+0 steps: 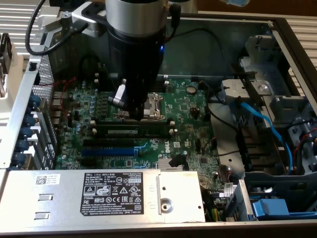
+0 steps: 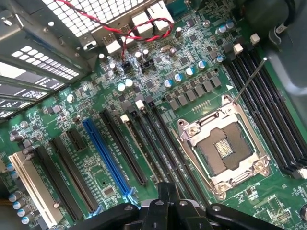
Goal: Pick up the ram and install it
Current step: 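Press down the ram until it locks into place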
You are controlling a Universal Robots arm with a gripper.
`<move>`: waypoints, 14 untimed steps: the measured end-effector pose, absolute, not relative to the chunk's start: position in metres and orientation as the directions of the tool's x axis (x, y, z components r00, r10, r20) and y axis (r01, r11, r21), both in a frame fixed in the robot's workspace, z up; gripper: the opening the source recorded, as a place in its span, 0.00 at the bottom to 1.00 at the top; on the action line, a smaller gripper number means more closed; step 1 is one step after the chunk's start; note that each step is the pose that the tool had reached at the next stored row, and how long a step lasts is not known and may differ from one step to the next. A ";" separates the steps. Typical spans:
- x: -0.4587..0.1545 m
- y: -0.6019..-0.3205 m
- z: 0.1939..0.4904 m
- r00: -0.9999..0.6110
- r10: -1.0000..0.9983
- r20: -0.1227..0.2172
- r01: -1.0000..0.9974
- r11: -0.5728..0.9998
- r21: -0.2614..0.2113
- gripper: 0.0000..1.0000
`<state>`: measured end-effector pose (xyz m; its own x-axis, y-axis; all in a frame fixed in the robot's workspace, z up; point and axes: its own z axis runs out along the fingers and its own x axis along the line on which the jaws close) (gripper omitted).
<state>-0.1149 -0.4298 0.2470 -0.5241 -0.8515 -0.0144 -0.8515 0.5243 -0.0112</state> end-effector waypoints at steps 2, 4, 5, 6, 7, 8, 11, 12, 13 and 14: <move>-0.115 -0.430 0.247 -0.548 -0.836 -0.014 -0.836 0.548 -0.011 0.10; -0.115 -0.430 0.247 -0.572 -0.820 -0.014 -0.820 0.572 -0.011 0.10; -0.115 -0.430 0.247 -0.582 -0.813 -0.014 -0.813 0.582 -0.011 0.10; -0.115 -0.430 0.247 -0.594 -0.804 -0.014 -0.804 0.594 -0.011 0.10; -0.115 -0.430 0.247 -0.605 -0.796 -0.014 -0.796 0.605 -0.011 0.10; -0.115 -0.430 0.247 -0.616 -0.787 -0.014 -0.787 0.616 -0.011 0.10; -0.115 -0.430 0.247 -0.649 -0.761 -0.014 -0.761 0.649 -0.011 0.10; -0.115 -0.430 0.247 -0.659 -0.752 -0.014 -0.752 0.659 -0.011 0.10; -0.115 -0.430 0.247 -0.669 -0.743 -0.014 -0.743 0.669 -0.011 0.10; -0.115 -0.430 0.247 -0.679 -0.734 -0.014 -0.734 0.679 -0.011 0.10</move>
<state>-0.1148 -0.4298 0.2470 -0.6787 -0.7343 -0.0139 -0.7342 0.6788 -0.0106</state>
